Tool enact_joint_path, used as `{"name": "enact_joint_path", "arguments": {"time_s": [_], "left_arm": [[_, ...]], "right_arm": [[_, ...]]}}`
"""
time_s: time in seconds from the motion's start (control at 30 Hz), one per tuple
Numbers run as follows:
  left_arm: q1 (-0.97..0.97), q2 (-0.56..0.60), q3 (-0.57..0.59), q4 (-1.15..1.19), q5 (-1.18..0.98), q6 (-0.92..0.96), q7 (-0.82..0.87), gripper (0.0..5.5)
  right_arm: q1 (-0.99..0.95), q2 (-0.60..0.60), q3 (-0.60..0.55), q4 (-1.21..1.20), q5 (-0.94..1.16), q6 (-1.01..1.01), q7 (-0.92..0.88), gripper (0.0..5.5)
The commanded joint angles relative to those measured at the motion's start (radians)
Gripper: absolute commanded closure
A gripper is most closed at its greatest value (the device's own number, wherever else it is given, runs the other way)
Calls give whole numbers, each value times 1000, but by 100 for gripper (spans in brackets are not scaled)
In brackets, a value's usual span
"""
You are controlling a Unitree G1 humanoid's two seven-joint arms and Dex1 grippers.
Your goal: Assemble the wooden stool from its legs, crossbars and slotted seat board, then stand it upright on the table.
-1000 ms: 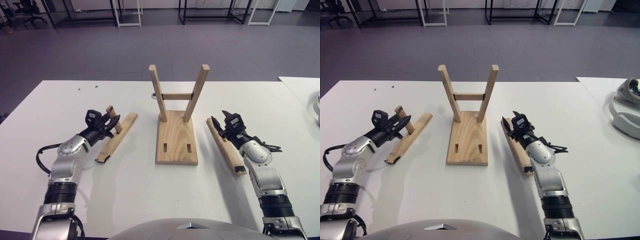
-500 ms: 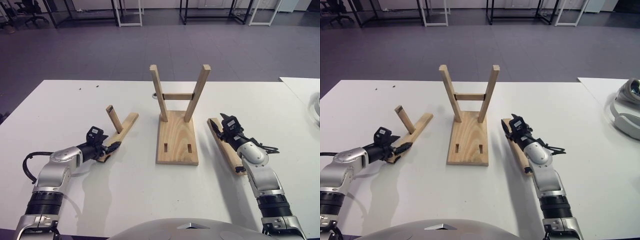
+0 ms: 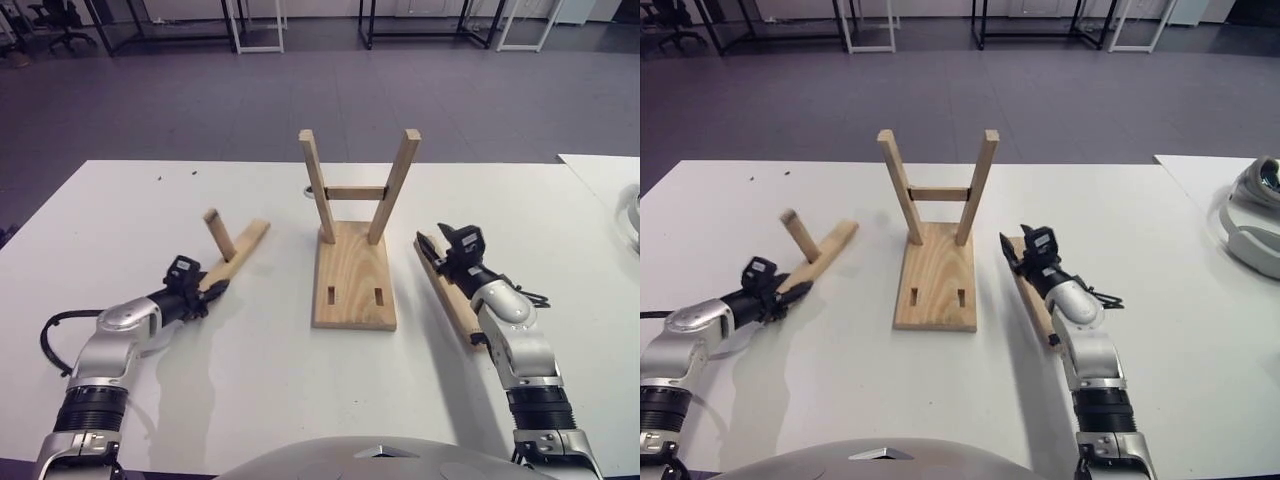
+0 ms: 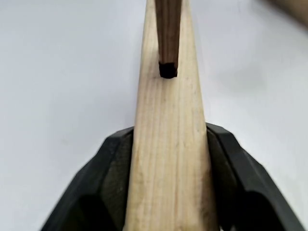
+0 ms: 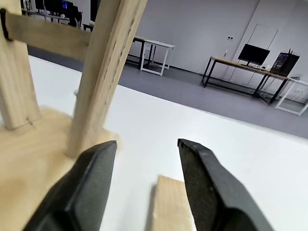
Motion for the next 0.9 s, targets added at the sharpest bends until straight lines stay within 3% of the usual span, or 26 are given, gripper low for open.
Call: {"name": "enact_joint_path", "arguments": {"time_s": [0.03, 0.13, 0.37, 0.57, 0.9], "left_arm": [[-122, -42, 197, -106, -224, -59, -39, 347], [-187, -60, 169, -259, -272, -33, -15, 347], [-279, -124, -89, -440, -175, -20, 27, 347], [-275, -125, -183, -433, -75, -60, -2, 347], [-292, -154, -193, -405, -17, -140, 6, 347]], "right_arm": [[-152, 44, -64, -192, 405, 249, 78, 313], [-303, 66, -116, -200, 622, 368, 36, 313], [-608, 207, -141, -65, 802, 438, -172, 313], [-617, 252, -166, -11, 857, 455, -245, 313], [-573, 253, -175, 13, 860, 496, -298, 313]]}}
